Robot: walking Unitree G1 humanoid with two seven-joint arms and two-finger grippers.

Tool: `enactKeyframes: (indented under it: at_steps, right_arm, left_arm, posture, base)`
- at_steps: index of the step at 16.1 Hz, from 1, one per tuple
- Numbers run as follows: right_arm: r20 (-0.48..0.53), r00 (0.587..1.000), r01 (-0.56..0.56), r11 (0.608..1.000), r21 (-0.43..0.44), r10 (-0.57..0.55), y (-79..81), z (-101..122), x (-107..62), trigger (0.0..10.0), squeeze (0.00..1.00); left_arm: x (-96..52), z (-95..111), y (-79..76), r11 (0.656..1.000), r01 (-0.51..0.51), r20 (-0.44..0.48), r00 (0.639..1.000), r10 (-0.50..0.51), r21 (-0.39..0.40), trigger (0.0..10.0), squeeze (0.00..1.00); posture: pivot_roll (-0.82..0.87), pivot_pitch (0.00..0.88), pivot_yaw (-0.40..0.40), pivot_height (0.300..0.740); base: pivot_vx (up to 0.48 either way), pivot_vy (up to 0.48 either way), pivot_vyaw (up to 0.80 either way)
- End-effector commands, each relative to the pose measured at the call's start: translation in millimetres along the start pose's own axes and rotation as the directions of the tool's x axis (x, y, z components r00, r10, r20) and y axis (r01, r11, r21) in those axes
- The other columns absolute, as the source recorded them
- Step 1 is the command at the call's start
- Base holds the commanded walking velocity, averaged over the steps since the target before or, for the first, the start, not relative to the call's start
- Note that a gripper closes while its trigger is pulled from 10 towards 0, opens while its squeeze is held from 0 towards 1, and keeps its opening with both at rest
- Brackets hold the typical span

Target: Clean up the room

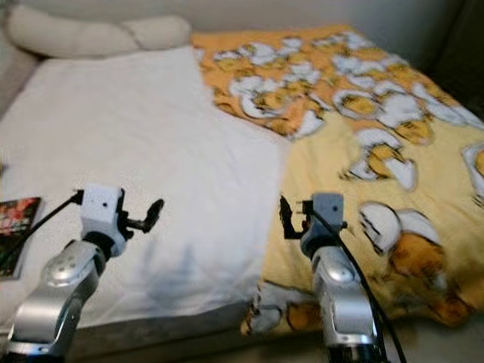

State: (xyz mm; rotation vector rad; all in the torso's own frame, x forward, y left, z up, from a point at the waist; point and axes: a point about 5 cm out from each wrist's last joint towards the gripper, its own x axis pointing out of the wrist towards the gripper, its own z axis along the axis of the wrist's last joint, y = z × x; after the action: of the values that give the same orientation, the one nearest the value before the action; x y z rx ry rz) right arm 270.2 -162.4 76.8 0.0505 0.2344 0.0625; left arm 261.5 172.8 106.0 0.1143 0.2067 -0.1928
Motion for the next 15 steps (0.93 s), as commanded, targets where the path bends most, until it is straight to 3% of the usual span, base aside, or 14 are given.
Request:
enactKeyframes:
  at_steps: [1,5,6,7,8,9,11,12,15]
  right_arm:
    - [0.002,0.999,-0.043,0.999,0.004,0.043,9.8,2.4,2.3,10.0,0.0]
    - [-0.059,0.991,-0.121,0.993,-0.001,0.121,15.7,-4.0,1.9,10.0,0.0]
    - [-0.098,0.99,-0.096,0.994,0.047,0.1,14.0,-8.2,5.7,10.0,1.0]
    - [-0.178,0.981,-0.074,0.997,0.038,0.08,11.5,-15.7,15.5,10.0,1.0]
    - [-0.24,0.97,-0.046,0.999,-0.028,0.037,4.5,-21.4,28.6,10.0,1.0]
    - [-0.255,0.967,-0.03,0.999,-0.034,0.021,1.8,-22.9,31.8,10.0,1.0]
    - [-0.356,0.934,-0.028,0.998,-0.059,0.005,-4.8,-34.0,46.5,10.0,1.0]
    - [-0.382,0.924,-0.022,0.997,-0.077,-0.009,-6.8,-36.3,50.2,10.0,0.0]
    - [-0.458,0.887,-0.021,0.986,-0.165,-0.058,-15.2,-41.5,60.7,10.0,0.0]
  left_arm:
    - [-0.8,-0.5,7.2,1.0,-0.019,-0.003,1.0,0.019,0.006,10.0,0.07]
    - [-0.5,-2.2,2.9,0.999,0.027,-0.02,0.999,-0.026,0.036,10.0,0.05]
    - [-1.5,-3.6,0.7,0.997,0.063,-0.032,0.998,-0.062,0.053,10.0,0.05]
    - [-4.7,-6.1,-3.9,0.984,0.152,-0.062,0.987,-0.147,0.093,10.0,0.05]
    - [-9.9,-7.2,-8.7,0.958,0.261,-0.095,0.964,-0.25,0.122,10.0,0.05]
    - [-11.2,-6.9,-10.1,0.949,0.288,-0.101,0.956,-0.277,0.129,10.0,0.05]
    - [-18.0,-6.3,-13.8,0.899,0.396,-0.147,0.916,-0.372,0.189,10.0,0.05]
    - [-19.1,-5.8,-13.6,0.888,0.416,-0.159,0.907,-0.389,0.198,10.0,0.05]
    - [-31.3,-3.1,-13.3,0.834,0.514,-0.219,0.853,-0.474,0.201,10.0,0.04]
  posture:
    - [-0.03,0.0,0.029,0.74]
    - [-0.04,0.0,0.034,0.74]
    - [-0.04,0.0,0.035,0.74]
    - [-0.03,0.0,0.033,0.74]
    - [-0.03,0.0,0.033,0.74]
    - [-0.02,0.0,0.031,0.74]
    - [-0.01,0.0,0.028,0.74]
    - [-0.01,0.0,0.027,0.74]
    - [0.03,0.0,0.028,0.74]
  base:
    - [0.255,0.0,0.0]
    - [0.0,0.0,0.0]
    - [0.0,0.0,0.0]
    - [0.0,0.0,0.0]
    - [0.0,0.0,0.0]
    - [0.0,0.0,0.0]
    - [0.0,0.0,0.0]
    - [0.0,0.0,0.0]
    - [0.0,0.0,0.0]
